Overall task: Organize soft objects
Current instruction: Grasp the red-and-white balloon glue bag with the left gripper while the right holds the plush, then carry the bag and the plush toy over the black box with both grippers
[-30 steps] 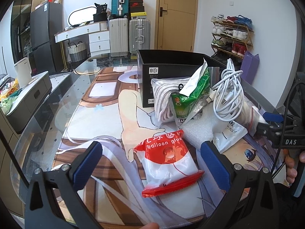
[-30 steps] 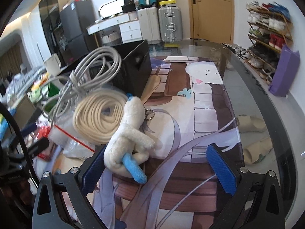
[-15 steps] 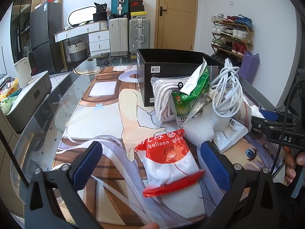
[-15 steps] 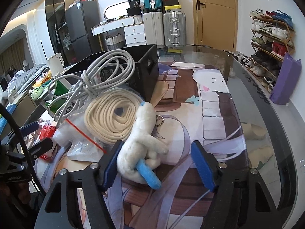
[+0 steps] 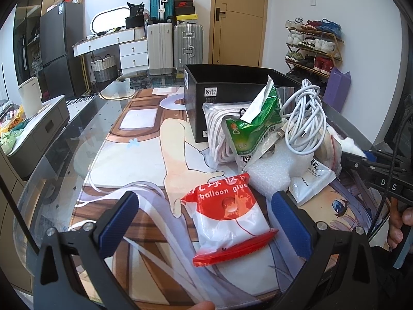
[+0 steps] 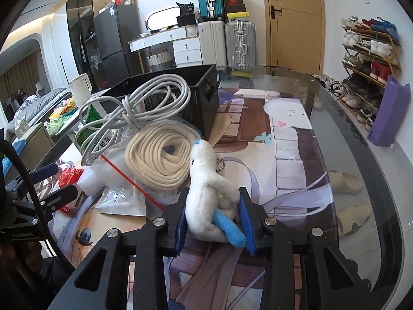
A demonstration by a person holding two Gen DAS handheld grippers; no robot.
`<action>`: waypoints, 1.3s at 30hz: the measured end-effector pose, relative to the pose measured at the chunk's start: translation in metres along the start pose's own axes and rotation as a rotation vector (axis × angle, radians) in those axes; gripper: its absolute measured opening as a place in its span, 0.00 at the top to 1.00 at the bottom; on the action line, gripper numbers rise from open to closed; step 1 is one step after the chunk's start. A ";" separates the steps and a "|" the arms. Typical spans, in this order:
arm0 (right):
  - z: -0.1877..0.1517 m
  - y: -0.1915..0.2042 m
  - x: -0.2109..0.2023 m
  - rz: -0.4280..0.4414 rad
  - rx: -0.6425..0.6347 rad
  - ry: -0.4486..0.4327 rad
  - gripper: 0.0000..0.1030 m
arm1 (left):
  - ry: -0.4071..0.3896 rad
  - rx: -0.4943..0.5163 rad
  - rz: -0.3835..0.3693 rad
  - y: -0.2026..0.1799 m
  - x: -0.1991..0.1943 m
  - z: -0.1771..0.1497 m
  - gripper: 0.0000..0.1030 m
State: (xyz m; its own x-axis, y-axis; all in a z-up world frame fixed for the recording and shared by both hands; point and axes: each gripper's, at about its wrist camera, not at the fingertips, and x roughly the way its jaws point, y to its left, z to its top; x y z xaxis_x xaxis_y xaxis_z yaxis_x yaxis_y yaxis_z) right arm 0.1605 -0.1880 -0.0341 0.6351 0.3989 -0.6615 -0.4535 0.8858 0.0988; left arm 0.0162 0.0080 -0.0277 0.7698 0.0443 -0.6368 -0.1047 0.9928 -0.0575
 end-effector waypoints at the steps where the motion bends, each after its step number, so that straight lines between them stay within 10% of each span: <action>1: 0.000 0.000 -0.001 -0.003 -0.001 -0.007 0.65 | 0.002 -0.006 -0.001 0.001 0.000 0.000 0.00; 12: 0.006 -0.004 -0.016 -0.006 0.007 -0.078 0.65 | 0.005 -0.076 -0.084 0.015 -0.004 0.002 0.05; 23: 0.006 -0.002 -0.023 -0.002 0.003 -0.106 0.65 | 0.032 -0.010 -0.112 0.001 -0.008 0.003 0.51; 39: 0.017 -0.001 -0.044 -0.008 0.003 -0.184 0.65 | -0.045 -0.026 -0.125 0.009 -0.028 0.018 0.58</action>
State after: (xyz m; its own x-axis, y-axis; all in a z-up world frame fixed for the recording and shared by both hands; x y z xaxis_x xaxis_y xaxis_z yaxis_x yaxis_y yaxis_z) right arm 0.1438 -0.2028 0.0081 0.7424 0.4287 -0.5148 -0.4464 0.8896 0.0970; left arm 0.0048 0.0173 0.0038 0.8050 -0.0745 -0.5885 -0.0218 0.9877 -0.1549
